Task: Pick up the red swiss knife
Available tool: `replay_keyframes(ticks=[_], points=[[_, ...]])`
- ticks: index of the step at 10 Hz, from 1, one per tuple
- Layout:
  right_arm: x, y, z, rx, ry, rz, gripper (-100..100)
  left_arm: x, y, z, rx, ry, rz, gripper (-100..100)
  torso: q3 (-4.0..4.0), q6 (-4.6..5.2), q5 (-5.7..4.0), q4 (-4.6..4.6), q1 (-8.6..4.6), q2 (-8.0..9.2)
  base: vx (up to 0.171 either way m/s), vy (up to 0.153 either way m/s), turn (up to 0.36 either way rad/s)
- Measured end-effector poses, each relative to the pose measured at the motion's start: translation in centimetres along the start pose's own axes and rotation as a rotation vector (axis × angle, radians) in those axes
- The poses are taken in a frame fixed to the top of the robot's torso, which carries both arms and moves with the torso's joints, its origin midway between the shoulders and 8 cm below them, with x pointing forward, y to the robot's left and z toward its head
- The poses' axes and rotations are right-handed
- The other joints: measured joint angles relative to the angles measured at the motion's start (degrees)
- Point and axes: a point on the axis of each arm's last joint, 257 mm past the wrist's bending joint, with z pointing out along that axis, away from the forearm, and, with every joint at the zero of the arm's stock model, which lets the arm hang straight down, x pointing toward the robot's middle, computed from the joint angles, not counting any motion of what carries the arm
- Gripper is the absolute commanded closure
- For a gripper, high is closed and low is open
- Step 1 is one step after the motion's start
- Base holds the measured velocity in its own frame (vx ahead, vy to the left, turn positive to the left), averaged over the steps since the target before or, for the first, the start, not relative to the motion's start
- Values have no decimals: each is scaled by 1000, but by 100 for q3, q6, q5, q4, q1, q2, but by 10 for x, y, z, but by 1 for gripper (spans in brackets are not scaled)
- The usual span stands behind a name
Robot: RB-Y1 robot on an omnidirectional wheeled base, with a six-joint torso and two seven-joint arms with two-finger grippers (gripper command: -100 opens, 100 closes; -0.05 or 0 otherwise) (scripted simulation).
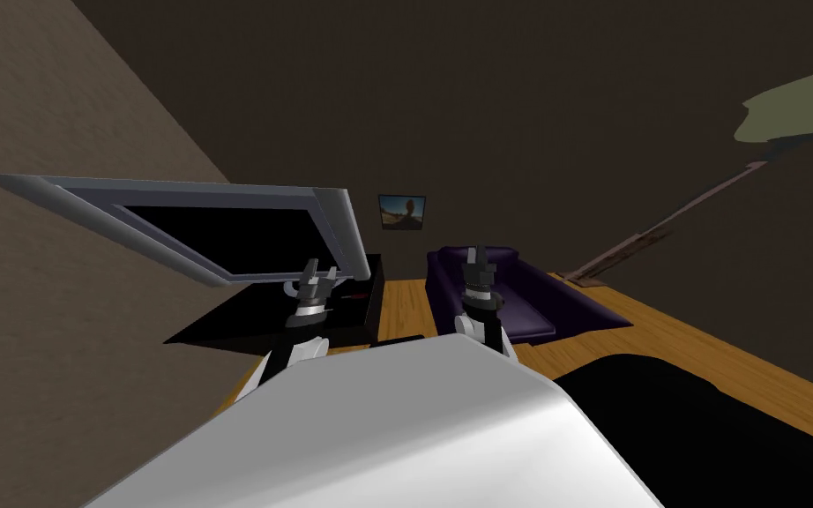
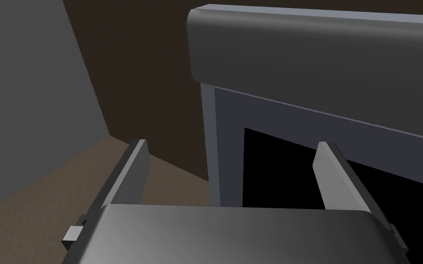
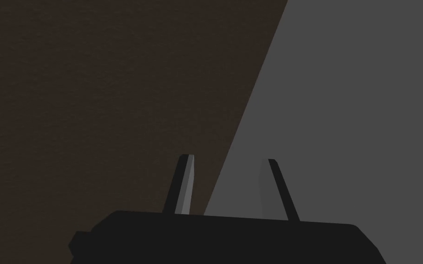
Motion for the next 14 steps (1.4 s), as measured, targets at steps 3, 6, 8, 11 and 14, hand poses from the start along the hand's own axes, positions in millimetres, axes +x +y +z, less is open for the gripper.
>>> replay_keyframes(ticks=[3, 6, 8, 11, 14], points=[[0, 0, 0, 0, 0, 0, 0, -4, 50, -11, -139, 25, 49, -100, 10, -2, 2, 3, 10, 18, 0, -59, -110], [0, 0, 0, 0, 0, 0, 0, -17, 97, -19, -279, 48, 99, -100, -6, 0, -2, -2, -4, -11, 65, -72, -143], [0, 0, 0, 0, 0, 0, 0, -26, 130, -31, -367, 57, 125, -100, 0, -1, 0, 0, 3, 1, 27, -51, -99], [0, 0, 0, 0, 0, 0, 0, -41, 167, -51, -483, 68, 162, -100, 1, -3, 1, 1, 9, 3, 41, -48, -126], [0, 0, 0, 0, 0, 0, 0, -63, 209, -75, -620, 76, 201, -100, 1, -2, 0, 0, 6, 1, 40, -44, -108]])
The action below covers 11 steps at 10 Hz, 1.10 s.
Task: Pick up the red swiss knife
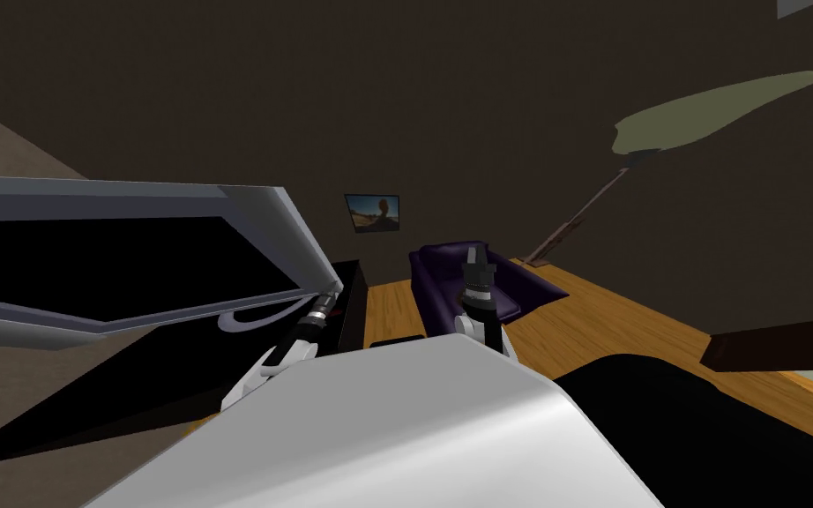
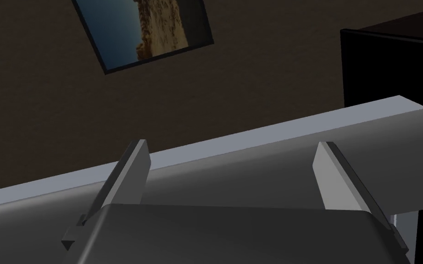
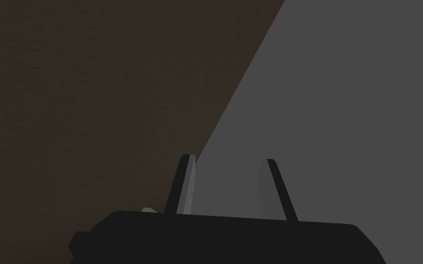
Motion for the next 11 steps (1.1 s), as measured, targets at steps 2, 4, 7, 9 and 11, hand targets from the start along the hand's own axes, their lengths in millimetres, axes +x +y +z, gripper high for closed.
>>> replay_keyframes(ticks=[2, 4, 7, 9, 11], points=[[0, 0, 0, 0, 0, 0, 0, -4, 26, 4, -79, 8, 18, -100, 1, 1, 1, 1, 3, 2, 36, -32, -101], [0, 0, 0, 0, 0, 0, 0, -15, 60, 2, -173, 13, 38, -100, 0, 0, 1, 0, 7, 0, 46, -27, -116], [0, 0, 0, 0, 0, 0, 0, -27, 92, -4, -272, 17, 54, -100, 4, 0, 2, 2, 12, 7, 26, -13, -72], [0, 0, 0, 0, 0, 0, 0, -29, 114, -6, -325, 17, 60, -100, 6, -5, 3, 2, 13, 11, 21, -13, -44], [0, 0, 0, 0, 0, 0, 0, -40, 141, -11, -403, 16, 65, -100, 6, -4, 5, 2, 21, 12, 22, 26, -76]])
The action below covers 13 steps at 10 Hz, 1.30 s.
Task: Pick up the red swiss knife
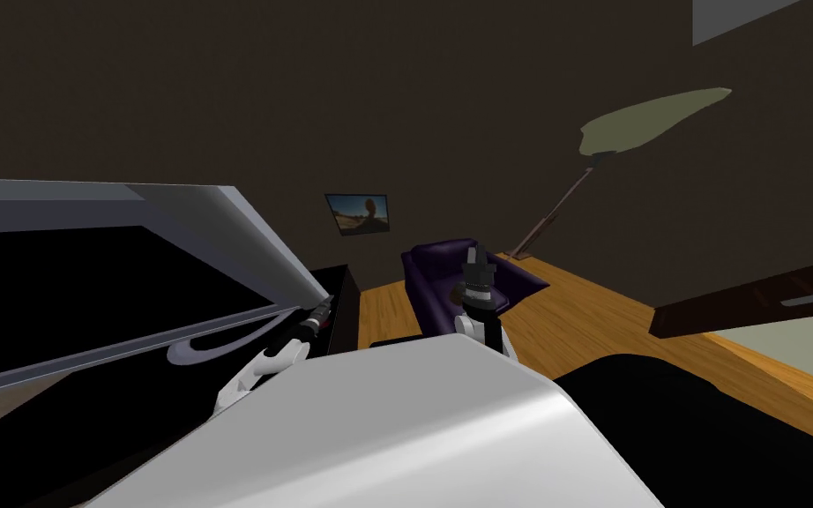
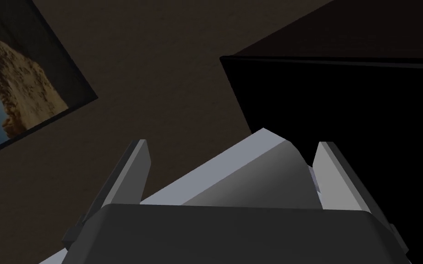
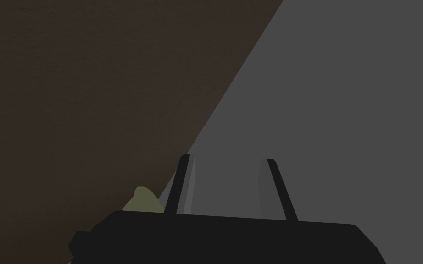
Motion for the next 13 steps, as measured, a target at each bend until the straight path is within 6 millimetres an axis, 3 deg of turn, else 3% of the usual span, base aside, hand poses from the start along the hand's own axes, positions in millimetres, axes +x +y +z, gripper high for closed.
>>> replay_keyframes(ticks=[9, 13], points=[[0, 0, 0, 0, 0, 0, 0, -36, 116, -2, -339, 1, -15, -100, -1, -1, 1, 0, 2, -1, 19, 19, -62], [0, 0, 0, 0, 0, 0, 0, -40, 125, -6, -365, 0, -18, -100, 5, -1, -2, 2, -9, 9, -1, -1, 3]])
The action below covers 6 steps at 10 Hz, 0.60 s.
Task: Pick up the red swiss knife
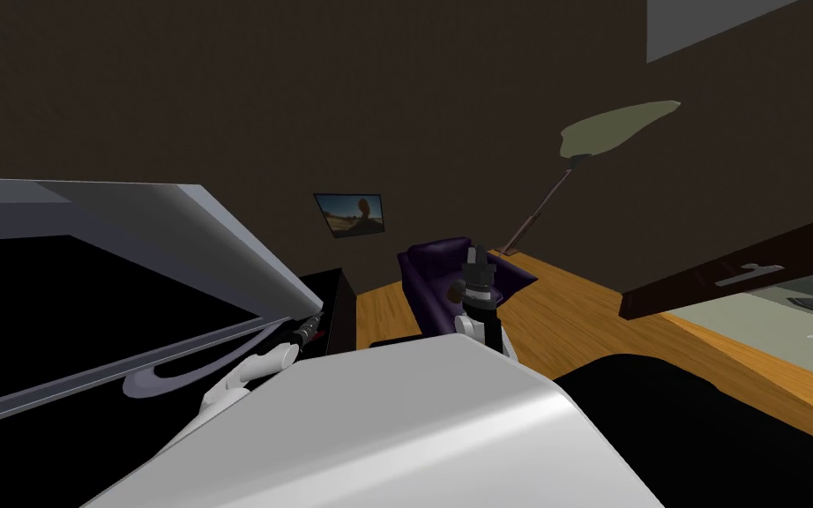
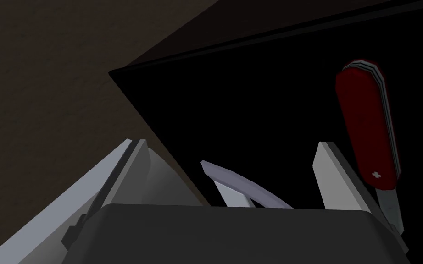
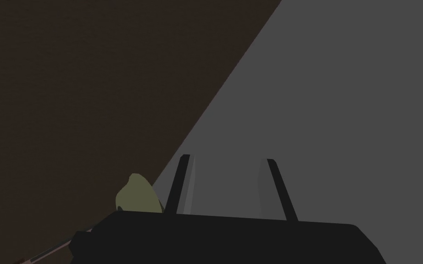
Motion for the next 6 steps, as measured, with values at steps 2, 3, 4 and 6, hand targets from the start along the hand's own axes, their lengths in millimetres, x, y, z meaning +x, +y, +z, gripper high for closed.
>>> replay_keyframes(ticks=[2, 3, 4, 6], points=[[0, 0, 0, 0, 0, 0, 0, 0, 0, 0, 0, 0, 0, -100, -1, 1, 0, 0, 2, -2, 2, 2, -7], [0, 0, 0, 0, 0, 0, 0, 0, 0, 0, 0, 0, 0, -100, -1, 0, 0, 0, 2, -2, 0, 0, 0], [0, 0, 0, 0, 0, 0, 0, 0, 0, 0, 0, 0, 0, -100, -1, 1, 0, 0, 2, -2, 29, 27, -59], [0, 0, 0, 0, 0, 0, 0, -4, 17, 1, -52, 3, -29, -100, -8, 1, 4, -3, 17, -14, 40, 49, -57]])
